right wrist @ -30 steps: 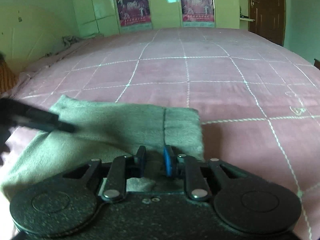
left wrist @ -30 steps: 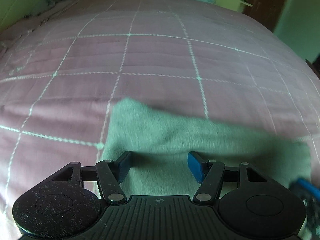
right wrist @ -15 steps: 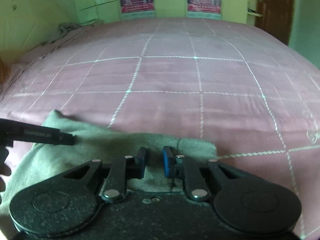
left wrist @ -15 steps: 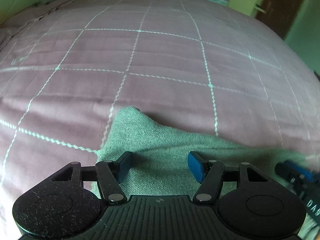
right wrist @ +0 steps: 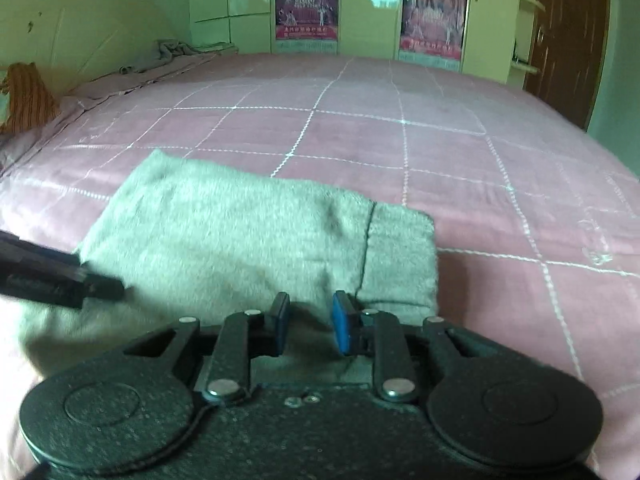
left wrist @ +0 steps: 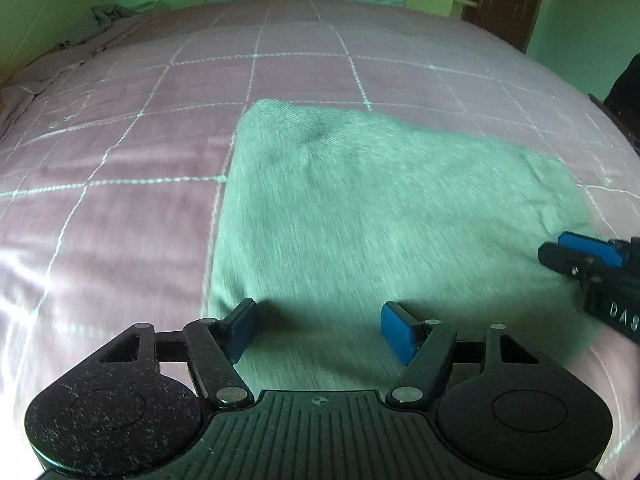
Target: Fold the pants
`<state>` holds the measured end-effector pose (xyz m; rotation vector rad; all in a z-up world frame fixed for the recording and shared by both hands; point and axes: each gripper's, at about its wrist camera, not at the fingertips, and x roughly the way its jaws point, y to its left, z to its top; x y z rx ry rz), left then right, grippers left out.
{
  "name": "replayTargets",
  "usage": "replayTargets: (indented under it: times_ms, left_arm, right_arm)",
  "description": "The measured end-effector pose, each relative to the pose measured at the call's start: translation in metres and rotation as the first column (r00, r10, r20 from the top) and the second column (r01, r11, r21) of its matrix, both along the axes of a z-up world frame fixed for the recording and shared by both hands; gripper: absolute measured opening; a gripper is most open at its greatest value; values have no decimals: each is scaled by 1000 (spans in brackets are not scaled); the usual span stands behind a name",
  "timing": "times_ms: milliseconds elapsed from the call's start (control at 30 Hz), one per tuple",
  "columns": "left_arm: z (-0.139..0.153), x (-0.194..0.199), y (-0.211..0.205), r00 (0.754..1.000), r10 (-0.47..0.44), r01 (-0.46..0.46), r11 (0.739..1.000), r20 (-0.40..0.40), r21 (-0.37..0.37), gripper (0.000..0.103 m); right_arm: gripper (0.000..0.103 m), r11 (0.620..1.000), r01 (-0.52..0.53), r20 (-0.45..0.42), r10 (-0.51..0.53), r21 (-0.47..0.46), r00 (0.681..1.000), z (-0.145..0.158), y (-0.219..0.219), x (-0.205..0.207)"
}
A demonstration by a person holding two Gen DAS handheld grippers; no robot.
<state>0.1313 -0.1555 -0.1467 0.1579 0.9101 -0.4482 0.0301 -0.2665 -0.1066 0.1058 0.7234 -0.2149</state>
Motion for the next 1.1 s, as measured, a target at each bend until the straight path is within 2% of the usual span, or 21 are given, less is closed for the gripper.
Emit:
replayTargets:
  times_ms: [133, 233, 367, 433, 500, 567, 733, 800, 867, 933, 967, 1000, 1100]
  left_arm:
    - [4, -15, 6, 999, 34, -34, 999, -12, -34, 70]
    - [5, -18, 5, 999, 37, -37, 999, -2, -12, 70]
    - [5, -21, 9, 998, 65, -65, 998, -15, -23, 71]
    - [5, -22, 6, 998, 66, -66, 998, -9, -12, 72]
    - [5, -20, 3, 997, 74, -75, 997, -12, -8, 76]
    - [6, -19, 3, 997, 76, -77, 997, -27, -26, 92]
    - [5, -30, -3, 998, 55, -55, 998, -4, 1, 94]
    - [5, -31, -4, 999, 55, -55, 999, -3, 2, 94]
    - [6, -31, -3, 998, 56, -56, 998, -5, -1, 94]
    - [6, -30, -2, 998, 55, -55, 998, -5, -6, 95]
    - [6, -30, -2, 998, 55, -55, 998, -8, -7, 96]
    - [6, -30, -2, 998, 54, -54, 998, -15, -10, 103]
    - [5, -32, -4, 998, 58, -58, 998, -13, 1, 103]
  right_arm:
    - [24, 1000, 6, 21, -7, 18, 1000, 10, 6, -22]
    - [23, 999, -4, -6, 4, -39, 1000, 0, 12, -29]
    - [27, 999, 38, 25, -38, 5, 999, 16, 17, -37]
    - [27, 998, 51, -9, -51, -22, 999, 10, 18, -33]
    - [29, 997, 52, -36, -54, -63, 998, 4, 23, -29]
    - [31, 996, 46, -55, -50, -76, 997, 8, 26, -23]
    - [32, 996, 83, 12, -83, -38, 997, 21, 24, -27]
    - [33, 995, 75, -34, -77, -61, 996, 10, 24, -24]
    - [36, 994, 57, -38, -61, -91, 997, 5, 26, -26]
    - [42, 996, 48, -39, -51, -74, 998, 8, 26, -25]
    - [43, 997, 46, -39, -48, -65, 998, 9, 25, -24]
    - [45, 997, 44, -39, -47, -57, 998, 10, 25, -23]
    - [45, 998, 37, -41, -39, -55, 998, 6, 23, -24]
